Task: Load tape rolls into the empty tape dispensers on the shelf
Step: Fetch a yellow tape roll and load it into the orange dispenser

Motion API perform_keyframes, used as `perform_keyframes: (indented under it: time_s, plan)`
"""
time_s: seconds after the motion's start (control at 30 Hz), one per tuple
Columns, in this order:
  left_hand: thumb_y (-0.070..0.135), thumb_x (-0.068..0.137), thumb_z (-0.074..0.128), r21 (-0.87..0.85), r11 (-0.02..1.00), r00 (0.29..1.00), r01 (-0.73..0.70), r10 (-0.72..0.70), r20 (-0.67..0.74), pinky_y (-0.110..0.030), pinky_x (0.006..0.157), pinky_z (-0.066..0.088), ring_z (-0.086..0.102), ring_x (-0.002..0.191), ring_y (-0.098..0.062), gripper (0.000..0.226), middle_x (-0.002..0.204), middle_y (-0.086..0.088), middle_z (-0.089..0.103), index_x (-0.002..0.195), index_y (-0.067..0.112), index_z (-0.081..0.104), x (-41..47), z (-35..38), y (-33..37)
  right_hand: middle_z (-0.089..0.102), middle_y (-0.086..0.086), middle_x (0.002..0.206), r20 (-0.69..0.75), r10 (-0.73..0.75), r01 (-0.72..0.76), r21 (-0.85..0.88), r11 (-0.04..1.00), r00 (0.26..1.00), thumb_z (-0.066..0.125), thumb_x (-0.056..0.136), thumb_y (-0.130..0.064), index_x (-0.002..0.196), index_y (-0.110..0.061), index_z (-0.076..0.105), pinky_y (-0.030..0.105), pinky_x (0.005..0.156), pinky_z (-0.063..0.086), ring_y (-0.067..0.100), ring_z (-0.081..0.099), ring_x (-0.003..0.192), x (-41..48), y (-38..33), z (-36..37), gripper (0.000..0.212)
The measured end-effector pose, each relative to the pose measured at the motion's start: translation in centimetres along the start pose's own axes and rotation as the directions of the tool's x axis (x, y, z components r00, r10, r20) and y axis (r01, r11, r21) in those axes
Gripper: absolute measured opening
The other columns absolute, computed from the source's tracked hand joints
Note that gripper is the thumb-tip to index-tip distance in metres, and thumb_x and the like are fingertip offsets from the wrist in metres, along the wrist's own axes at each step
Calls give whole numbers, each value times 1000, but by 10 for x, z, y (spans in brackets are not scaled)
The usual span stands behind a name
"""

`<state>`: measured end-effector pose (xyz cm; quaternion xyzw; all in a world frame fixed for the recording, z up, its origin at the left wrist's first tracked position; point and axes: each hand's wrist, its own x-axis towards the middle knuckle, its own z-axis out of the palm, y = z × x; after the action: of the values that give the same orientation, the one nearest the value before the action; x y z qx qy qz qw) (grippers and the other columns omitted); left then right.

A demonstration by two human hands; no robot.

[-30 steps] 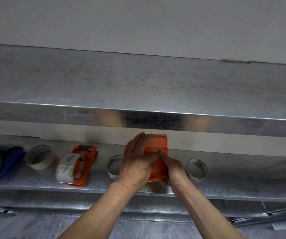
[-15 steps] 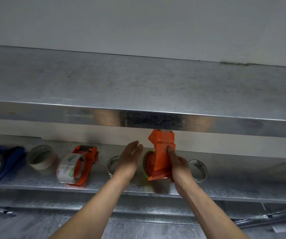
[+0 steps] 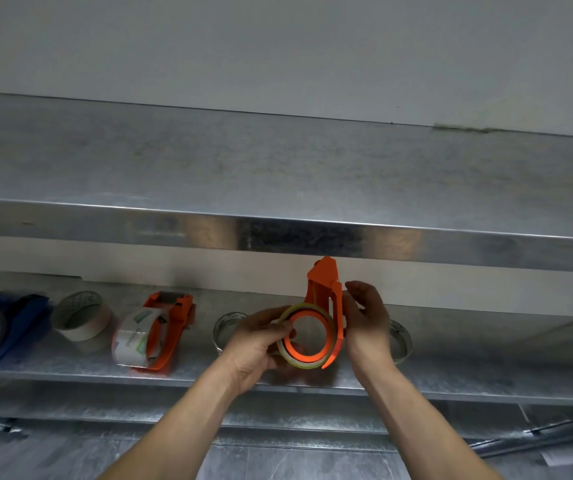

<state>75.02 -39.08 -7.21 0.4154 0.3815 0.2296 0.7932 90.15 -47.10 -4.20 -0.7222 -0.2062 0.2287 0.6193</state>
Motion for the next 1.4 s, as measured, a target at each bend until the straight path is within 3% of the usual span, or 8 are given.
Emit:
perform_keyframes:
  time_s: [0.13, 0.33, 0.53, 0.67, 0.87, 1.0, 1.13, 1.4]
  plan:
    - [3, 79, 70, 7, 1000, 999, -13, 13, -33, -45, 67, 59, 72, 80, -31, 38, 95, -20, 72, 116, 7, 67, -6, -1, 0, 75, -9, 74, 37, -51, 50, 14, 999, 998, 52, 94, -4, 83, -20, 74, 20, 62, 53, 5, 69, 69, -6, -12, 2, 29]
    - [8, 78, 78, 181, 978, 980, -103, 131, -151, -53, 66, 60, 73, 81, -36, 37, 94, -18, 72, 113, 9, 65, -12, 3, 5, 77, 0, 84, 241, 9, -34, 99, 995, 971, 60, 68, -25, 86, -27, 75, 29, 67, 56, 14, 71, 77, -12, -10, 2, 23]
    - [28, 74, 83, 384, 915, 976, -124, 182, -118, -42, 57, 60, 73, 78, -30, 40, 98, -14, 70, 108, 19, 63, -17, 12, 6, 73, 8, 105, 211, 209, -238, 121, 964, 955, 82, 33, -26, 115, -17, 59, 45, 81, 58, 28, 71, 94, -6, 23, 13, 86]
    - [14, 84, 74, 452, 888, 991, -84, 122, -55, -41, 62, 59, 72, 81, -34, 31, 104, -7, 66, 110, 23, 60, -17, 16, 5, 72, 10, 102, 151, 309, -320, 57, 946, 939, 76, 48, -17, 113, -12, 59, 39, 75, 58, 28, 70, 90, -6, 45, 19, 67]
    - [2, 80, 69, 564, 826, 996, -27, 69, -54, -29, 56, 57, 70, 79, -24, 45, 102, -7, 68, 123, 14, 61, -7, 13, 3, 77, 15, 88, 146, 425, -428, -17, 904, 893, 64, 81, 2, 98, -12, 70, 58, 77, 60, 37, 74, 82, 5, 71, 23, 23]
    - [5, 79, 73, 585, 811, 997, 10, 36, -67, -21, 53, 50, 67, 72, -17, 48, 100, -7, 71, 125, 13, 61, 1, 13, 4, 76, 20, 88, 203, 492, -501, -12, 866, 846, 57, 92, -1, 102, -6, 71, 58, 75, 60, 40, 74, 79, 9, 74, 23, 18]
    - [8, 78, 75, 606, 795, 997, 29, 18, -71, -19, 54, 52, 70, 84, -17, 48, 103, -5, 71, 124, 14, 62, 9, 13, 5, 76, 22, 86, 220, 521, -523, -53, 850, 825, 51, 92, 3, 99, -4, 73, 59, 78, 59, 41, 74, 79, 14, 76, 23, 23]
    - [7, 75, 78, 636, 768, 994, 78, -8, -112, -38, 74, 62, 69, 94, -22, 49, 109, -6, 69, 121, 16, 63, 23, 14, -1, 77, 3, 74, 198, 430, -338, -374, 864, 881, 64, 85, -18, 80, -17, 75, 43, 74, 62, 23, 74, 72, 17, 79, 23, 13]
